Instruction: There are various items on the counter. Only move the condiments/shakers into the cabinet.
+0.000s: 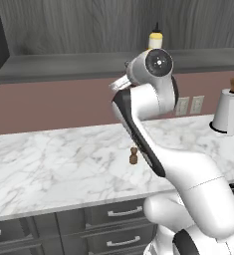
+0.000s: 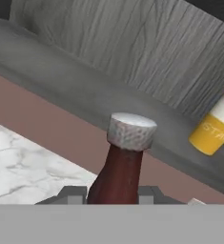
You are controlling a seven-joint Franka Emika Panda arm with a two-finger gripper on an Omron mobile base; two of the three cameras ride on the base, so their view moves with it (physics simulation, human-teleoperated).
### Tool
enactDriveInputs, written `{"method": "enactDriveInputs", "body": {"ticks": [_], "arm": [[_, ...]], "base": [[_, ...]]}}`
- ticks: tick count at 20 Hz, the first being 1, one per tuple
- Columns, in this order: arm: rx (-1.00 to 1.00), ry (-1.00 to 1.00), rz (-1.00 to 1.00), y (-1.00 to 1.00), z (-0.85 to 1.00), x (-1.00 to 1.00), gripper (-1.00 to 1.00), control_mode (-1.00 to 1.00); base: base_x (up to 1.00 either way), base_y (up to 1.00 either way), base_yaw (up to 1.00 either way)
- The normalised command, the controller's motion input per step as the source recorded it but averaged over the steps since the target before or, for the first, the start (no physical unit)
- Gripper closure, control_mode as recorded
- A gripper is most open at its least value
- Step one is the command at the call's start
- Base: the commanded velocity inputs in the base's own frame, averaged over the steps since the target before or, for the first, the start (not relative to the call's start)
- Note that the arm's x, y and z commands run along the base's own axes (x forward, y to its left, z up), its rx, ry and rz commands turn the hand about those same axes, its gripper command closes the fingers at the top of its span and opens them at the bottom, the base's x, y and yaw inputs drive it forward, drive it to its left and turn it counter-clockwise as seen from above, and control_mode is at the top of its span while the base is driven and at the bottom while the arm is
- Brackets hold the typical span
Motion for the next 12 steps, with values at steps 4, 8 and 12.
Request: {"method": "enactDriveInputs", "body": {"ticks": [4, 8, 12], "arm": [[0.07, 0.02, -0.03, -0.25, 0.42, -0.06, 1.00, -1.00], [0.20, -0.28, -0.03, -0.41, 0.01, -0.31, 1.00, -1.00], [0.07, -0.16, 0.00, -0.05, 0.06, -0.04, 1.00, -1.00]], "base": [[0.00, 0.00, 0.00], [0.00, 0.00, 0.00], [0.00, 0.00, 0.00]]}}
